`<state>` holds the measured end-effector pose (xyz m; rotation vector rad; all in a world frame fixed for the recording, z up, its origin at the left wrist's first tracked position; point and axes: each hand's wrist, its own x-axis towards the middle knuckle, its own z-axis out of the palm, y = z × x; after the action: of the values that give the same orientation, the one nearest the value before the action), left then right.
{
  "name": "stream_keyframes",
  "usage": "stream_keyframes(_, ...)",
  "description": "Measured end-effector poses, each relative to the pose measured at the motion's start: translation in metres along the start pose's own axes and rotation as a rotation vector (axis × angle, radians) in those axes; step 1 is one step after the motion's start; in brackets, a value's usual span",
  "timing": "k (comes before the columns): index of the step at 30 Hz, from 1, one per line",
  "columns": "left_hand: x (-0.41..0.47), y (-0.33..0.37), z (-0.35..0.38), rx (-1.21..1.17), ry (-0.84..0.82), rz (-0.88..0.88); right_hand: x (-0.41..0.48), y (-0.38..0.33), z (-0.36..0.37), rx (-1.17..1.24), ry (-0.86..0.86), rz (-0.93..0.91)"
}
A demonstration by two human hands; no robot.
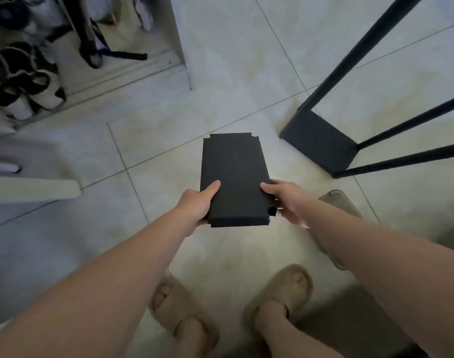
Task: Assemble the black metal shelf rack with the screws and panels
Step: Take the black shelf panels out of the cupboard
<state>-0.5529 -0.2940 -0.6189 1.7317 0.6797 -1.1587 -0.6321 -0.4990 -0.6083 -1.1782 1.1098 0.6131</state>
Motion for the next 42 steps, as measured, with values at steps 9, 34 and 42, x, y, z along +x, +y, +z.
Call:
stream_keyframes(9, 0.224, -0.018, 0.095, 0.008, 0.062, 0.228, 0.231, 0.013, -0.068, -0.166, 0.007, -0.255)
stream_keyframes(34, 0.138, 0.064, 0.141, 0.373, 0.105, 0.489, 0.138, -0.017, -0.109, -0.526, 0.341, -0.656)
stream_keyframes(42, 0.011, 0.154, 0.185, 0.391, 0.117, 0.878, -0.01, 0.009, -0.172, -0.494, 0.554, -0.938)
